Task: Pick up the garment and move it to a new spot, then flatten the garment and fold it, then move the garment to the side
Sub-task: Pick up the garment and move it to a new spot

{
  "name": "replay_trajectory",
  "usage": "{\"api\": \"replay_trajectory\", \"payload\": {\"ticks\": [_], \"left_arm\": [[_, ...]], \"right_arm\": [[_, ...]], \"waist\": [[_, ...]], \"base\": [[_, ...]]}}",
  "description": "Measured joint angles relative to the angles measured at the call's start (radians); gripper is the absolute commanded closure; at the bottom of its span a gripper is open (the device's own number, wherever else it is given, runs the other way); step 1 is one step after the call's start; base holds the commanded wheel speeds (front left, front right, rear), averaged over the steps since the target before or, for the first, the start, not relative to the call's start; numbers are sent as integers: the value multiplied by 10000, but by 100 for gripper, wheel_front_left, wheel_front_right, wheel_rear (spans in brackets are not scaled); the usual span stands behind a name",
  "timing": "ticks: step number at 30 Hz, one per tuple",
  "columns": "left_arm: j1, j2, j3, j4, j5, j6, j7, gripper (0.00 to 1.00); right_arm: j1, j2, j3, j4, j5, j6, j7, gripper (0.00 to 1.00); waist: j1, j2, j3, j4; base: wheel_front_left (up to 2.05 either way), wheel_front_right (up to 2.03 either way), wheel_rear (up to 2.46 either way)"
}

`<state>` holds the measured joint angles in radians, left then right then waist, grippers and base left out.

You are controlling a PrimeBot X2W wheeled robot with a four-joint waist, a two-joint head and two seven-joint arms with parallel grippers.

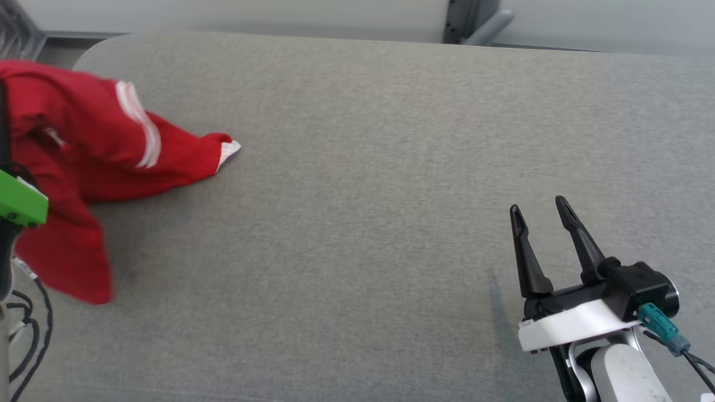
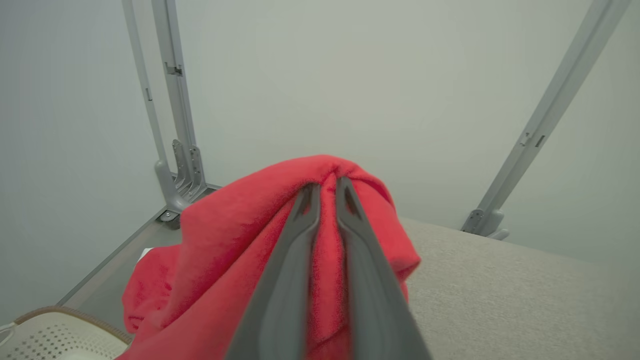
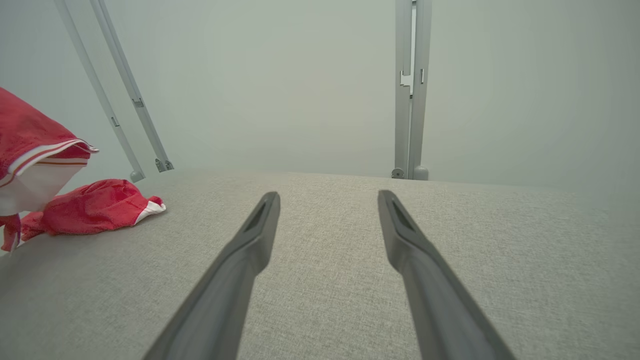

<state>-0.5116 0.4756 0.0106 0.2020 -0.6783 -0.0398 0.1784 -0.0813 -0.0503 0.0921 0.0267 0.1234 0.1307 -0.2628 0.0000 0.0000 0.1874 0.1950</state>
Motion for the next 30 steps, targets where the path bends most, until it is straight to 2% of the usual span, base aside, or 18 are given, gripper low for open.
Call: {"api": "replay_trajectory", "payload": {"ticks": [3,7,11,14,23,26,30], "left_arm": [[649,-27,-25,-1873,-146,387,652,100],[1259,-424,-410,-3774,-401,744,1360,100],[1547,-997,-1239,-4853,-633,882,1850,100],[1559,-1685,-1977,-5216,-943,895,2117,100],[616,-3467,-3561,-4523,-1592,564,2203,100],[445,-3687,-3666,-3578,-1900,502,2153,100],[266,-3676,-3484,-1415,-1582,539,1565,100]], "right_arm": [[39,0,-50,-23,115,0,0,0],[77,2,-81,-63,293,0,0,0],[149,0,-138,-65,462,0,0,0],[211,2,-178,-61,585,0,0,0],[255,-4,-19,-52,940,0,0,0],[252,4,19,-48,993,0,0,0],[257,-2,79,-31,1103,0,0,0]], "waist": [[0,0,-201,-400],[0,0,-353,-1061],[0,0,-448,-1759],[0,0,-507,-2301],[0,0,-565,-3849],[0,0,-559,-4316],[0,0,-549,-4864]], "base": [[0,0,0],[0,0,0],[0,0,0],[0,0,0],[0,0,0],[0,0,0],[0,0,0]]}}
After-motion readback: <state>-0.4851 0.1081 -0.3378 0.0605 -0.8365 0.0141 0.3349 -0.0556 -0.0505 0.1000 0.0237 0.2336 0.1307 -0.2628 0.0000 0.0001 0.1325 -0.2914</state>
